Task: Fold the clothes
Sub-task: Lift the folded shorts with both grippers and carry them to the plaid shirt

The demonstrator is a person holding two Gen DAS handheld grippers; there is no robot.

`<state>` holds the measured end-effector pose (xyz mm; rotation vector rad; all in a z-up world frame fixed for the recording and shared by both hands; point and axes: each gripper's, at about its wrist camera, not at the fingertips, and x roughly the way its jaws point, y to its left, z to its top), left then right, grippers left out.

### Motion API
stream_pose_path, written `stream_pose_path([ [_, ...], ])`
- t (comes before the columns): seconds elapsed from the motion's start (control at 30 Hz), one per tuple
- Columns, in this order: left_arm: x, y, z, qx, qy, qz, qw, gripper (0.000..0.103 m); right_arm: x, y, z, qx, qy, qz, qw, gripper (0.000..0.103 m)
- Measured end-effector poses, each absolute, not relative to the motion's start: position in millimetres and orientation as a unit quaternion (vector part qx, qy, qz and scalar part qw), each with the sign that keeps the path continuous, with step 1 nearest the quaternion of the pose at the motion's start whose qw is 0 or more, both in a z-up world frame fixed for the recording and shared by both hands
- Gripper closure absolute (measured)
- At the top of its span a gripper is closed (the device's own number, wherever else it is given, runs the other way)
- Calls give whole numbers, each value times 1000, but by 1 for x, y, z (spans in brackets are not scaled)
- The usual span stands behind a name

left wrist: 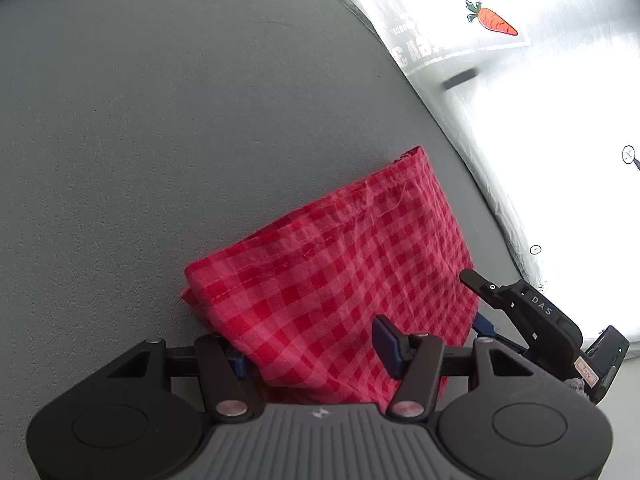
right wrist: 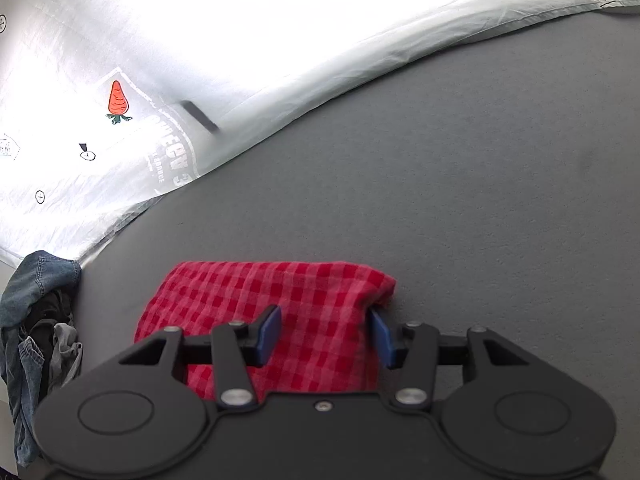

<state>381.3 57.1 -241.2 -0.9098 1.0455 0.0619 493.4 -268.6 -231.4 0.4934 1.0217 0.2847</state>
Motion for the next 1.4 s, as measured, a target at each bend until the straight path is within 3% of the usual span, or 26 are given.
stream_pose_path([
  [0.1,381,59,-242,-425,476,37,769,46,490,-262,-231,224,483,147,834,91],
  [0.13,380,58,-241,-423,476,40,770,52,489,-259,-231,218,482,153,835,94],
  [0.17,380,57,-240,-413,477,39,775,64,486,-256,-229,213,474,163,839,97],
  [0.2,381,55,-240,-397,480,27,782,86,481,-252,-225,207,460,175,846,99],
  [0.9,363,-19,-94,-295,343,-166,876,90,351,-335,-37,194,228,82,951,100],
  [1.17,347,-120,-86,-239,349,-254,870,90,273,-424,-36,160,219,-23,962,100],
  [1.4,325,-242,-94,-230,355,-246,872,90,247,-521,-34,141,227,0,964,100],
])
